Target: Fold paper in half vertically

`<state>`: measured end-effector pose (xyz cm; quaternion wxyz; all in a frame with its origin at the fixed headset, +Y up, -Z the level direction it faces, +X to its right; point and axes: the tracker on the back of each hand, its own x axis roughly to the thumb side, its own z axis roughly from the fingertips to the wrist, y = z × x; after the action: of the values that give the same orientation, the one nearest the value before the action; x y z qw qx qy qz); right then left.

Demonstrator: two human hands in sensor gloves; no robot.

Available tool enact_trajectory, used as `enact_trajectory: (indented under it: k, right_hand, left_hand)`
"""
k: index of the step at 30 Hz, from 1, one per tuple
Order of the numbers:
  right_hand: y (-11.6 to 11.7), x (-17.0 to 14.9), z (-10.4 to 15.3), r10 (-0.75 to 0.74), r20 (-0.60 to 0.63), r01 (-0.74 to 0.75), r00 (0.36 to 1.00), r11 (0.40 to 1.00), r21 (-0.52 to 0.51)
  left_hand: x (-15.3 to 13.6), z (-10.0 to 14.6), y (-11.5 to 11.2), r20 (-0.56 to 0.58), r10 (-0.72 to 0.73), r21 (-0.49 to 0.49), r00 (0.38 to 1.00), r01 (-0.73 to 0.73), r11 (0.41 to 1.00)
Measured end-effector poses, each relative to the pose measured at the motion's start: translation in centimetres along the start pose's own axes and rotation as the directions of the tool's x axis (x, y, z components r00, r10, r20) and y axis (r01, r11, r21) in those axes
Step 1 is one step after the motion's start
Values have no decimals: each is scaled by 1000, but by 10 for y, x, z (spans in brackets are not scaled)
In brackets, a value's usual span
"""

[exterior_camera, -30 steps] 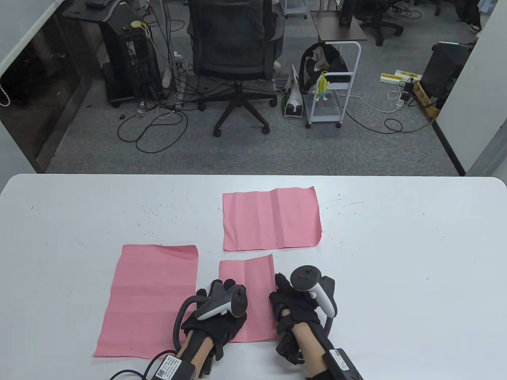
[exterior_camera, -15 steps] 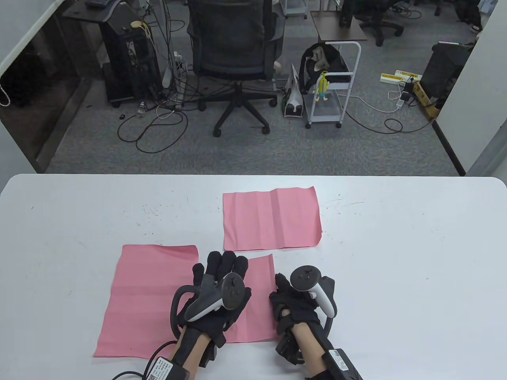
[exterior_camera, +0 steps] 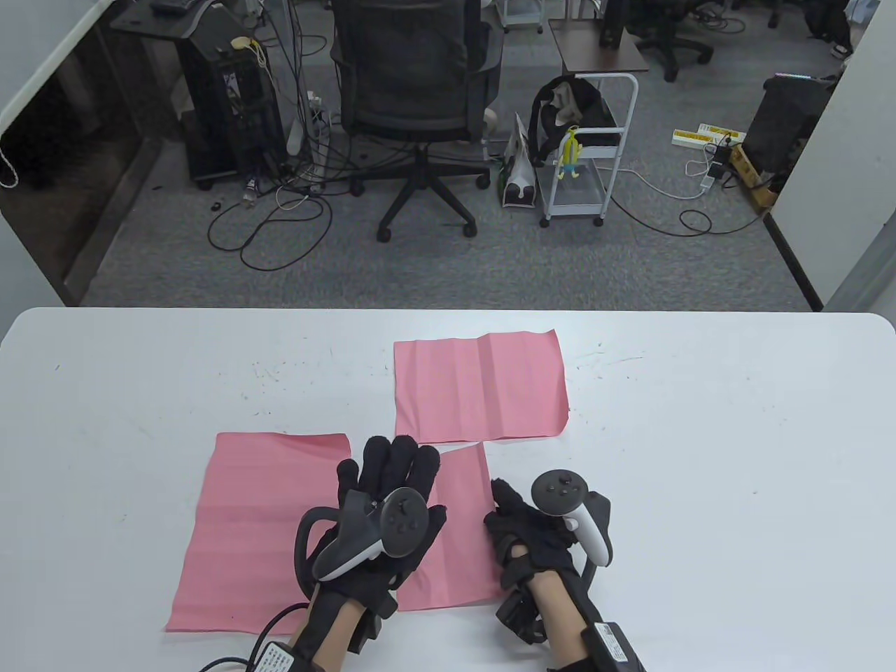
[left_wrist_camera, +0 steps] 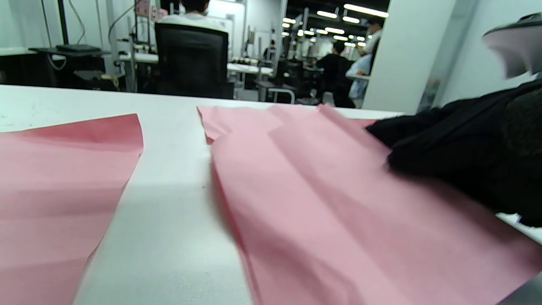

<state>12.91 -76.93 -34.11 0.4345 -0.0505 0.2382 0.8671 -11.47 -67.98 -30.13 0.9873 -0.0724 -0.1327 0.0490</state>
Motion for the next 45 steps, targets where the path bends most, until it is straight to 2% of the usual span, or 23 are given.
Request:
enact_trajectory:
  k: [4, 8, 13, 20, 24, 29, 40, 45]
  right_hand:
    - [-41, 2, 24, 7, 43, -3, 999, 997, -77]
    - [-99, -9, 55, 22, 22, -18, 1000, 981, -193]
    - [-164, -42, 85, -7, -89, -19, 996, 957, -288]
    - [-218, -99, 107, 13, -310, -122, 951, 934, -336]
    - [-230, -131, 104, 101, -442, -264, 891, 908, -325]
    - [-229, -160, 90, 101, -524, -299, 846, 903, -308]
    - [-214, -167, 72, 283, -654, -509, 701, 842, -181]
    - [-208, -165, 65, 283, -653, -467, 702, 876, -123]
  left_hand:
    - [0, 0, 0, 2, 2, 0, 1000, -2, 1000]
    - [-1, 0, 0, 0, 1, 2, 1000, -1, 1000]
    - [-4, 2, 3, -2, 11, 10, 1000, -11, 1000]
    - [-5, 4, 6, 0, 17, 22, 1000, -17, 1000]
    - [-4, 4, 6, -3, 12, 18, 1000, -12, 1000]
    - [-4, 3, 4, -10, 5, 7, 1000, -5, 1000]
    - [-6, 0, 2, -18, 9, -3, 1000, -9, 1000]
    - [-6, 0, 2, -16, 10, -9, 1000, -10, 1000]
